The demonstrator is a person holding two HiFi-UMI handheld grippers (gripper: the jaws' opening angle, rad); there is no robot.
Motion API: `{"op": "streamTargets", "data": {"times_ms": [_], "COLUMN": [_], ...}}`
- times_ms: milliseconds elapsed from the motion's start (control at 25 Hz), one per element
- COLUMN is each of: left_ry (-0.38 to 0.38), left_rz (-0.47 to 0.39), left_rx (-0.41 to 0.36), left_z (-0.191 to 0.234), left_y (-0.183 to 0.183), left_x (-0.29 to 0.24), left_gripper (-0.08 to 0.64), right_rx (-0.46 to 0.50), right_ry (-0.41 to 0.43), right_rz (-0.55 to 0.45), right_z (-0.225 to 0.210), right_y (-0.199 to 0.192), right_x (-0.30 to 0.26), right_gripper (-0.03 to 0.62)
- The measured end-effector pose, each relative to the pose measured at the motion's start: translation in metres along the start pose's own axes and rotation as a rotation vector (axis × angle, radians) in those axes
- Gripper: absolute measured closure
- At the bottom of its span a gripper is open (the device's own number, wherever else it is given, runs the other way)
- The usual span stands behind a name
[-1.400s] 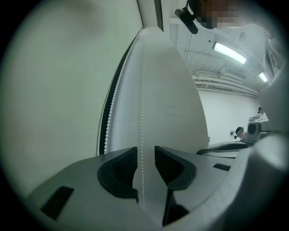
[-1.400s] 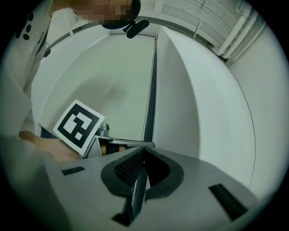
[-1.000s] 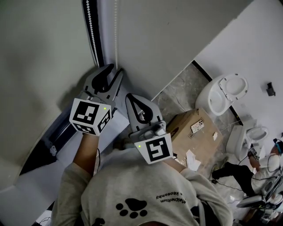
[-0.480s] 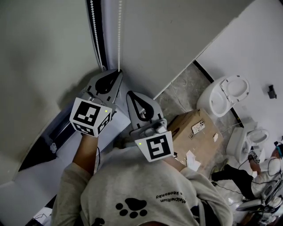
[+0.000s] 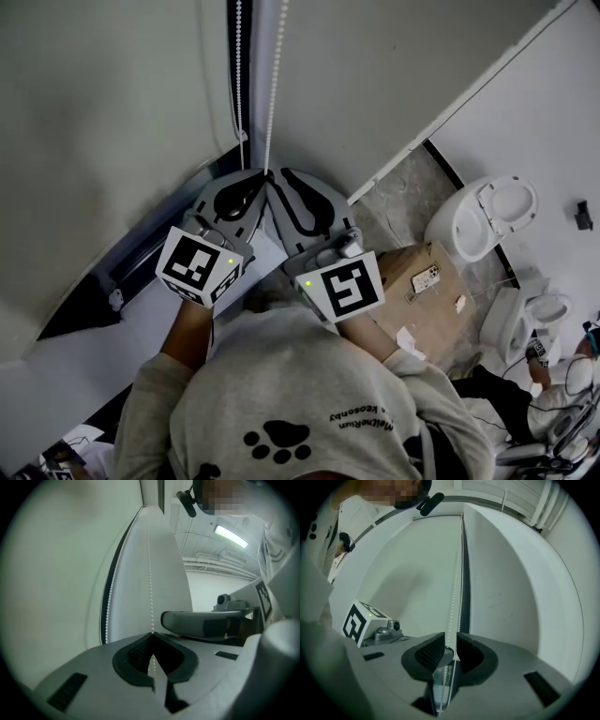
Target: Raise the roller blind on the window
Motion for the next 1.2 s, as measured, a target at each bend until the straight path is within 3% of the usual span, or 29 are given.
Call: {"op": "streamTargets", "data": {"times_ms": [360,600,1200], "left_ry": [0.013,0.02,0.051], "left_rz": [-0.005,-0.008,0.0], "left_rx": [0.01,0.006,0.035], "left_z": [-0.006,-0.009,-0.016], "left_y": [0.009,0.011,-0.01], "left_x": [0.017,0.02,0.029], "left_gripper": [0.552,0.552,0.552], "right_rx": [0.01,0.023,-0.009], "right_ry": [0.075,0.097,0.081], "right_rz": [0.008,0.029,0.047], "right_z": [0.018,0.025,0.027], "right_y": [0.03,0.034,0.008], "right_x": [-0.018,-0.017,-0.013], "right_gripper": [0.52,0.56,0.583]}}
Point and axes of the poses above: the fingertips, and each gripper's own axes: x backward along the fingers, z to its left, y out of its top, the point moved 1 cm from there along x, backward along the fingers, and after that the axes turned 14 degrees about -x, right-handed, at the moved point
